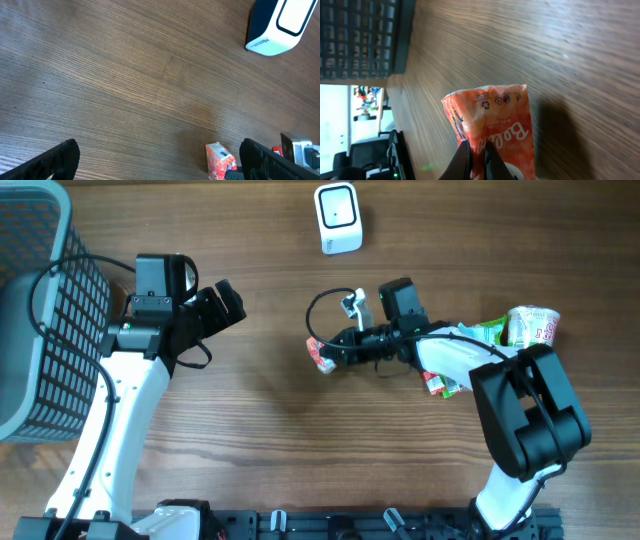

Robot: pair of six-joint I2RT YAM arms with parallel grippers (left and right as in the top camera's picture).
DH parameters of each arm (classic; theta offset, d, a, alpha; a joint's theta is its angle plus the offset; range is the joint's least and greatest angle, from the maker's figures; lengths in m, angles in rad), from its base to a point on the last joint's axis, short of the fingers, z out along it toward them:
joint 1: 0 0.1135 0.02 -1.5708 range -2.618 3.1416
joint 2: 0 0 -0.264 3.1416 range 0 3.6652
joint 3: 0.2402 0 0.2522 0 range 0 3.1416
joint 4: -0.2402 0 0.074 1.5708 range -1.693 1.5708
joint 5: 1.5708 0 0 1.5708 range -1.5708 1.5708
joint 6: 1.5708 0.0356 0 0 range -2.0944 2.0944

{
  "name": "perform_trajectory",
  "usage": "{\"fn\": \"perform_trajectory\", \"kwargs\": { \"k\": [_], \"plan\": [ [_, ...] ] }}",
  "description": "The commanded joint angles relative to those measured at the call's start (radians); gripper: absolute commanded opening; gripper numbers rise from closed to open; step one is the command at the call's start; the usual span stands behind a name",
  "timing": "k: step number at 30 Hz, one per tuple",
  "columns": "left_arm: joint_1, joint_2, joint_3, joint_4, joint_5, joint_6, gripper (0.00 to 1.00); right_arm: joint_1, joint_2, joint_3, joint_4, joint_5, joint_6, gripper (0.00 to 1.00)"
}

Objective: Scan the item barcode

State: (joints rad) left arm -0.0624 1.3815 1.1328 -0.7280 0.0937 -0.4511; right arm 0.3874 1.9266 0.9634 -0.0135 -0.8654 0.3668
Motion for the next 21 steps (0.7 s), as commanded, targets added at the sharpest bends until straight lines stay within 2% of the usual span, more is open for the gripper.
{"fn": "perform_trajectory", "kwargs": {
  "k": [1,5,10,15,21],
  "plan": [
    [0.004,-0.006,0.0,0.002,-0.01,0.002,1.0,0.002,0.015,-0.008,0.005,0.024,0.003,0.09],
    [0.004,-0.006,0.0,0.002,-0.01,0.002,1.0,0.002,0.015,-0.008,0.004,0.031,0.002,0.18],
    [0.004,-0.006,0.0,0.002,-0.01,0.002,1.0,0.002,0.015,-0.008,0.001,0.057,0.003,0.41],
    [0.004,-0.006,0.0,0.002,-0.01,0.002,1.0,0.002,0.014,-0.008,0.002,0.057,0.002,0.47],
    [0.004,-0.006,0.0,0.002,-0.01,0.002,1.0,0.003,-0.051,0.022,-0.007,0.051,-0.009,0.47]
  ]
}}
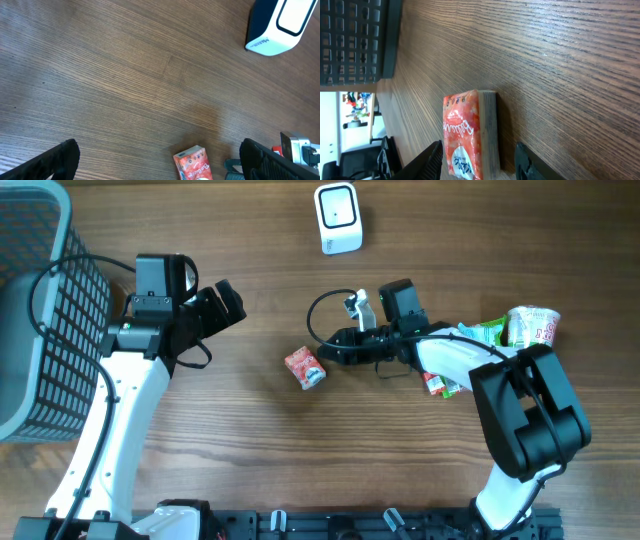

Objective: Scan the item barcode

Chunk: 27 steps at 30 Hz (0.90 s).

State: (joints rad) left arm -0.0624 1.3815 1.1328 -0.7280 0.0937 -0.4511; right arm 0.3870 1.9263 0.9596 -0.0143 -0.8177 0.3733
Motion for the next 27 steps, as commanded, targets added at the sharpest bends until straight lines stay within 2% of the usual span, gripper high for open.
{"fn": "perform_trajectory", "kwargs": {
  "k": [1,4,7,11,15,19,22,27],
  "plan": [
    [0.004,-0.006,0.0,0.002,-0.01,0.001,1.0,0.01,-0.075,0.034,-0.021,0.034,-0.018,0.47],
    [0.004,-0.006,0.0,0.002,-0.01,0.002,1.0,0.074,-0.144,0.074,-0.128,0.205,-0.072,0.47],
    [0.004,-0.006,0.0,0.002,-0.01,0.002,1.0,0.233,-0.157,0.125,-0.239,0.498,-0.145,0.47],
    [0.004,-0.006,0.0,0.002,-0.01,0.002,1.0,0.444,-0.153,0.134,-0.255,0.957,-0.245,0.46],
    [0.004,-0.006,0.0,0.002,-0.01,0.001,1.0,0.541,-0.135,0.134,-0.23,1.16,-0.322,0.46],
    [0.004,-0.006,0.0,0.002,-0.01,0.002,1.0,0.549,-0.105,0.133,-0.217,1.179,-0.318,0.46],
    [0.004,-0.006,0.0,0.002,-0.01,0.001,1.0,0.549,-0.052,0.133,-0.206,1.104,-0.317,0.46],
    [0.004,-0.006,0.0,0.002,-0.01,0.002,1.0,0.549,-0.034,0.133,-0.216,1.095,-0.29,0.46]
  ]
}}
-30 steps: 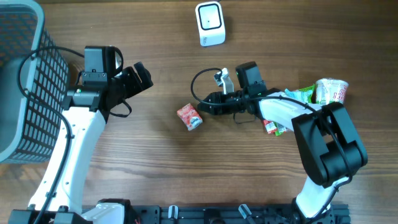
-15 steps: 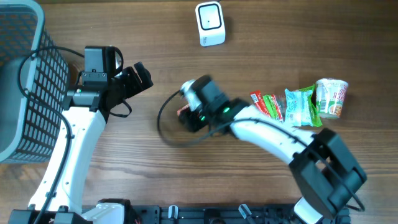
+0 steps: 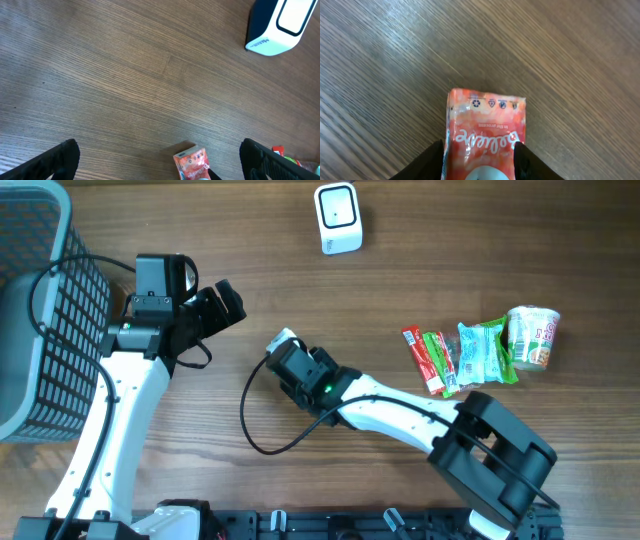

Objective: Scan the item barcode

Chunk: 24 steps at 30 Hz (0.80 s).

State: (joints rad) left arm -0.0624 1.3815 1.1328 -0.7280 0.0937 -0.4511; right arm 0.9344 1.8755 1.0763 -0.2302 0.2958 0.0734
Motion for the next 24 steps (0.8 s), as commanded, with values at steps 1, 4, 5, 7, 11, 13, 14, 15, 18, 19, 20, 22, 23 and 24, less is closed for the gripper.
{"fn": "perform_trajectory", "kwargs": {
  "k": [1,4,5,7,11,13,14,15,18,19,20,22,23,24],
  "plan": [
    [0.004,-0.006,0.0,0.002,-0.01,0.002,1.0,0.002,0.017,0.016,0.0,-0.018,0.016,0.46],
    [0.004,-0.006,0.0,0.002,-0.01,0.002,1.0,0.002,0.017,0.016,-0.008,-0.035,0.02,0.45],
    [0.004,-0.006,0.0,0.002,-0.01,0.002,1.0,0.002,0.017,0.015,-0.008,-0.042,0.019,0.47],
    [0.004,-0.006,0.0,0.002,-0.01,0.002,1.0,0.001,0.018,0.008,-0.011,-0.043,0.019,0.47],
    [0.004,-0.006,0.0,0.002,-0.01,0.002,1.0,0.001,0.05,0.002,-0.007,-0.043,0.019,0.32],
    [0.004,-0.006,0.0,0.002,-0.01,0.002,1.0,0.0,0.061,0.002,-0.007,-0.043,0.019,0.27],
    [0.004,-0.006,0.0,0.002,-0.01,0.002,1.0,0.0,0.062,0.002,-0.007,-0.043,0.022,0.13],
    [0.004,-0.006,0.0,0.002,-0.01,0.002,1.0,-0.001,0.059,0.003,-0.006,-0.043,0.032,0.06],
    [0.004,-0.006,0.0,0.002,-0.01,0.002,1.0,-0.027,-0.01,0.011,-0.01,-0.098,0.061,0.04],
    [0.004,-0.006,0.0,0.002,-0.01,0.002,1.0,-0.042,-0.045,0.011,-0.011,-0.145,0.064,0.04],
    [0.004,-0.006,0.0,0.002,-0.01,0.002,1.0,-0.056,-0.071,0.011,-0.012,-0.179,0.079,0.04],
    [0.004,-0.006,0.0,0.002,-0.01,0.002,1.0,-0.113,-0.137,0.011,-0.022,-0.309,0.133,0.04],
    [0.004,-0.006,0.0,0.002,-0.01,0.002,1.0,-0.143,-0.158,0.011,-0.026,-0.386,0.156,0.04],
    [0.004,-0.006,0.0,0.002,-0.01,0.002,1.0,-0.182,-0.169,0.011,-0.026,-0.483,0.181,0.04]
  ]
}}
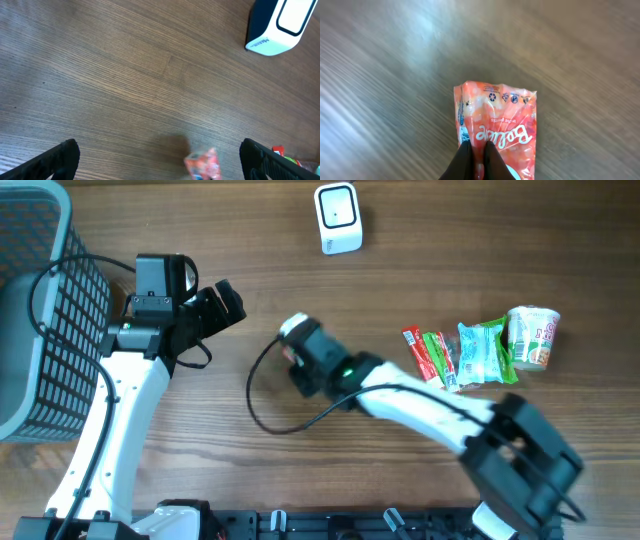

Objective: Scan the item barcode

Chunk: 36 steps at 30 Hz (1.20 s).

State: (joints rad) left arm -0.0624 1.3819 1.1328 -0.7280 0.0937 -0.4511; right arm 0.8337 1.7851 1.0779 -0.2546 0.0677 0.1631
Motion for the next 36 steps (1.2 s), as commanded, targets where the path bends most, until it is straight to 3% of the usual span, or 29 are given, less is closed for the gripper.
{"fn": "perform_trajectory", "kwargs": {
  "k": [1,8,14,32,36],
  "plan": [
    [0.004,-0.006,0.0,0.002,-0.01,0.002,1.0,-0.124,-0.078,0.01,-0.001,-0.357,0.115,0.04],
    [0.004,-0.006,0.0,0.002,-0.01,0.002,1.0,-0.34,0.033,0.006,-0.016,-0.849,0.127,0.04],
    [0.004,-0.006,0.0,0.002,-0.01,0.002,1.0,-0.386,0.213,0.006,0.156,-1.168,0.129,0.04],
    [0.004,-0.006,0.0,0.002,-0.01,0.002,1.0,-0.386,0.3,0.006,0.198,-1.069,0.127,0.05],
    [0.004,-0.006,0.0,0.002,-0.01,0.002,1.0,-0.386,0.3,0.006,0.192,-1.043,0.127,0.22]
  ]
}}
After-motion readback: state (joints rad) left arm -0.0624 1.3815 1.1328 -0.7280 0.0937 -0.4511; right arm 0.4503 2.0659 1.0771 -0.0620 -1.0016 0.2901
